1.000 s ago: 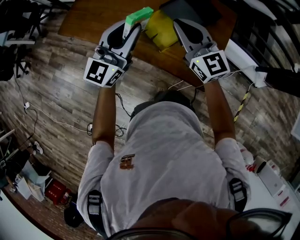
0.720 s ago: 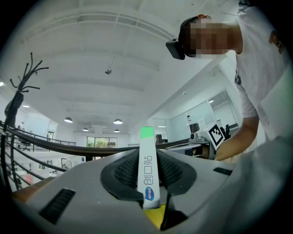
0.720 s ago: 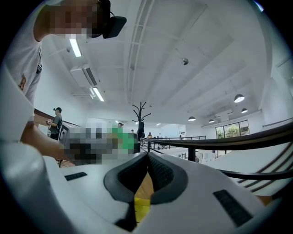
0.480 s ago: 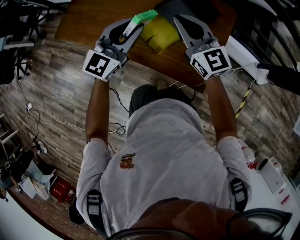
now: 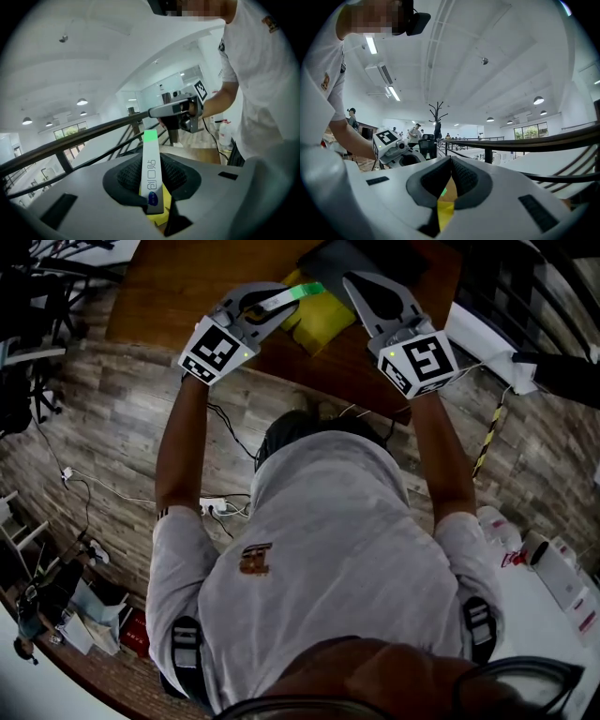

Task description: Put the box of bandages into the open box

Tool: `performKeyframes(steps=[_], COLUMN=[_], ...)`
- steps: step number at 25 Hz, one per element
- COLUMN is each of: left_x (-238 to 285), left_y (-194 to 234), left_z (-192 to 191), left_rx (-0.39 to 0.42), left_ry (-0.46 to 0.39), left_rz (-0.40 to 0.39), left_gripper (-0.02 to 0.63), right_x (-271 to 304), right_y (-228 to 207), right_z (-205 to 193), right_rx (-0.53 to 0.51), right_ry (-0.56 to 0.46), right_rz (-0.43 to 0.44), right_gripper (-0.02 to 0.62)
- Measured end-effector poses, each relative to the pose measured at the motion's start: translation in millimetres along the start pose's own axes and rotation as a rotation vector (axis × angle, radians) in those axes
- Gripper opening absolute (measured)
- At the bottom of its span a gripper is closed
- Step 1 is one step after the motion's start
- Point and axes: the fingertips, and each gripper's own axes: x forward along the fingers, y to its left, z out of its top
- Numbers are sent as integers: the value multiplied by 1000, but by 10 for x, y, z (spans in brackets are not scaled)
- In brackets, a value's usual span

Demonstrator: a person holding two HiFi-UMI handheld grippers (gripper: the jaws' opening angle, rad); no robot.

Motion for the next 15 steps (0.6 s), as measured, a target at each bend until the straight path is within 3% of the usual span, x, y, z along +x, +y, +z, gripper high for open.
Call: performKeyframes(steps=[15], left_x=[516], left_y=[-63], left_z=[-975], left_rx=[172], left_ry=[300], left_rz=[-329], left_gripper=[106], right_x=[161], right_y=[-91], right_z=[-141], right_rx=[7], right_ry=[49], right_rz=[-110], right_gripper=[32])
